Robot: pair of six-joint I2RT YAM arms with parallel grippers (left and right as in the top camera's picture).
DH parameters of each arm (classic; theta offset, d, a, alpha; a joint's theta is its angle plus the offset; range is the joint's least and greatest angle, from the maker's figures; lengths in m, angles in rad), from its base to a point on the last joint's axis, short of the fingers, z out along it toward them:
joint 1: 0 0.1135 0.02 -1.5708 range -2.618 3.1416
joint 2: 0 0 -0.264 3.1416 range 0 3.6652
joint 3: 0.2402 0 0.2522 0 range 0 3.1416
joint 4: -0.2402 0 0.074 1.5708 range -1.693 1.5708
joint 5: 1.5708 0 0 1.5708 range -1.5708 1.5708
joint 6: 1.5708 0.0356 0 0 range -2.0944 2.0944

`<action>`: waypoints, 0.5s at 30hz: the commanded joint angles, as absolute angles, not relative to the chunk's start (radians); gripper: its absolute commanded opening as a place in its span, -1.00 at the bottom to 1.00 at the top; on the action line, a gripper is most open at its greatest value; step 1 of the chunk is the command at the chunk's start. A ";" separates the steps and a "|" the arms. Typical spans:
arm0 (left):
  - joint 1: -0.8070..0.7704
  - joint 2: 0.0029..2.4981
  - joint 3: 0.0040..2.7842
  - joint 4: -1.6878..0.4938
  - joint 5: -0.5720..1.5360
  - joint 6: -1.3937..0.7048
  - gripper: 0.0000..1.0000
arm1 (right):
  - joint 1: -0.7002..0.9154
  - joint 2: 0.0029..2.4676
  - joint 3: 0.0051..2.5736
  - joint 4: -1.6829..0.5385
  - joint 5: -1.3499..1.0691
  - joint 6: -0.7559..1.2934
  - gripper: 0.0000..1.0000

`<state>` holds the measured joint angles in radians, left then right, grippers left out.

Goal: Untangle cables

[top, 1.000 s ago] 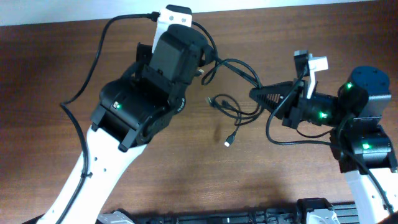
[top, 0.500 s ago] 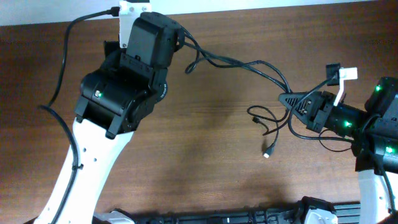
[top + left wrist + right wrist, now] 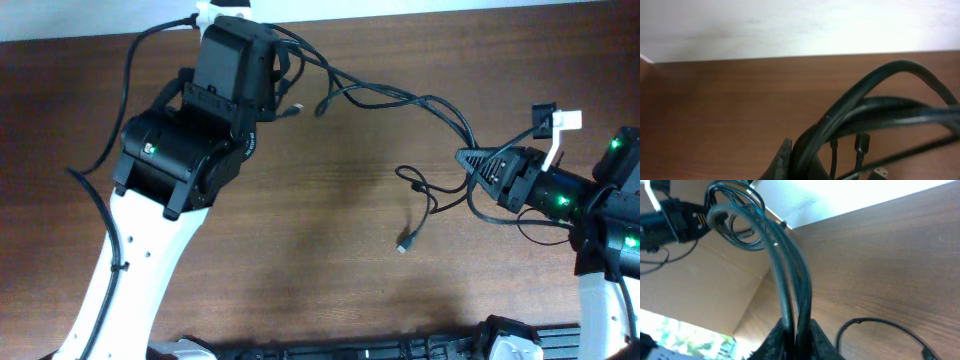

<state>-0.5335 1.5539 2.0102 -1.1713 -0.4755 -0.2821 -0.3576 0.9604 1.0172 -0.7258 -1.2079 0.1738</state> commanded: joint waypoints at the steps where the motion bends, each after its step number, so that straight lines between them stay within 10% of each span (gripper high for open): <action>1: -0.521 1.526 2.030 -1.180 -0.373 -0.308 -1.00 | -0.368 0.955 1.014 -0.722 -1.193 0.162 -0.49; 6: -0.522 1.526 2.030 -1.184 -0.369 -0.254 -1.00 | -0.368 0.955 1.014 -0.722 -1.193 0.162 0.53; 15: -0.577 1.526 2.030 -1.163 -0.261 -0.097 -1.00 | -0.367 0.955 1.014 -0.723 -1.203 0.162 0.82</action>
